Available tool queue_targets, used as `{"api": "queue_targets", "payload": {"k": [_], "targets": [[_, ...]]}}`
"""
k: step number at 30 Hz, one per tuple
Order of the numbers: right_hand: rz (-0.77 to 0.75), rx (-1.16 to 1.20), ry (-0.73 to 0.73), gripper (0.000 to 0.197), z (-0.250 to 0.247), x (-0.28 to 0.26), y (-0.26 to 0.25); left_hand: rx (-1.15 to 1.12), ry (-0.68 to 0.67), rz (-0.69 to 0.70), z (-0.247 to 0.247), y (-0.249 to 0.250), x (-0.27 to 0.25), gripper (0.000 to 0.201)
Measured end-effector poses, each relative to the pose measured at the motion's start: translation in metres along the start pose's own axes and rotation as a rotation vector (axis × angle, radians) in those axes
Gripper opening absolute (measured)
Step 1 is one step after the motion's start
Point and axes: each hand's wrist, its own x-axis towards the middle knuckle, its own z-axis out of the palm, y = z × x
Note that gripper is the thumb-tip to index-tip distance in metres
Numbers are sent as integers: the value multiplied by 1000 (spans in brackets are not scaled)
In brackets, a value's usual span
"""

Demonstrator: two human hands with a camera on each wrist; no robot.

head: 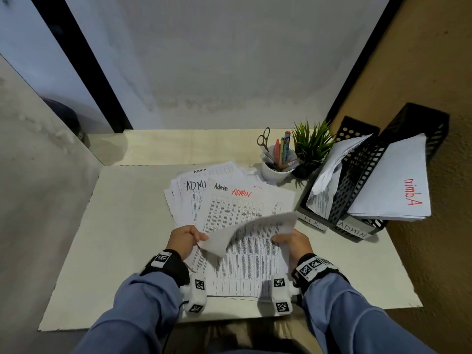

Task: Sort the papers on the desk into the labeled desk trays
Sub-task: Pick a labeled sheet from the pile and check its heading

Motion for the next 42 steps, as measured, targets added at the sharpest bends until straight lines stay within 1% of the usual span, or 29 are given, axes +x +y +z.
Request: {"api": "queue_targets", "payload": {"k": [2,4,5,6,8,9,12,15,18,19,20,21,22,23,25,26,28,29,30,32,34,37,38,39,40,41,42], "targets": [[-13,18,10,26,2,4,0,-1,-28,-9,5,0,-2,50],[-16,25,9,30,4,6,0,24,5,12,12,3,-4,49],[-7,18,1,32,4,8,1,56,45,21,13,4,-2,48],[3,-15,-6,31,5,9,1,120,116,28,14,7,-2,45],[16,-110,30,22,6,11,3,295,259,83,10,8,5,40],[20,-148,55,21,6,11,4,361,286,86,8,8,8,37],[16,-152,59,25,6,13,10,459,267,1,8,10,17,31],[-4,-193,48,28,8,14,12,512,224,-102,12,16,21,41],[-29,-258,39,30,9,14,9,505,167,-153,14,15,21,49],[-41,-271,37,29,9,13,8,507,144,-146,15,12,22,49],[-43,-274,33,29,10,11,7,511,124,-121,16,11,23,43],[-48,-265,33,28,10,9,5,521,103,-82,17,9,24,30],[-47,-245,28,26,10,8,5,529,83,-46,18,9,23,14],[-43,-222,31,24,11,8,5,509,70,-9,18,8,22,6],[-24,-154,40,23,11,9,5,418,94,10,17,6,20,18],[-11,-129,36,22,10,11,6,350,121,-10,14,5,19,21],[14,-94,35,23,8,12,5,243,173,-35,8,3,17,21],[16,-73,33,21,7,12,3,231,178,-28,6,3,16,20],[16,-52,30,20,8,12,1,266,163,-39,4,3,15,21],[1,4,22,21,10,13,0,336,128,-13,2,1,13,19],[-3,10,35,20,15,15,-2,281,76,-11,7,4,8,16],[-12,-50,72,18,17,18,-7,238,1,-41,13,7,5,27],[-12,-83,81,19,17,17,-10,259,2,-34,14,9,4,28],[-18,-116,86,21,17,14,-12,331,43,-9,15,9,4,28],[-25,-127,87,23,17,14,-14,356,87,2,14,11,6,28],[-25,-122,87,25,16,14,-14,345,150,-10,14,15,7,27],[-7,-130,87,26,15,16,-13,343,243,-5,12,15,10,26]]}}
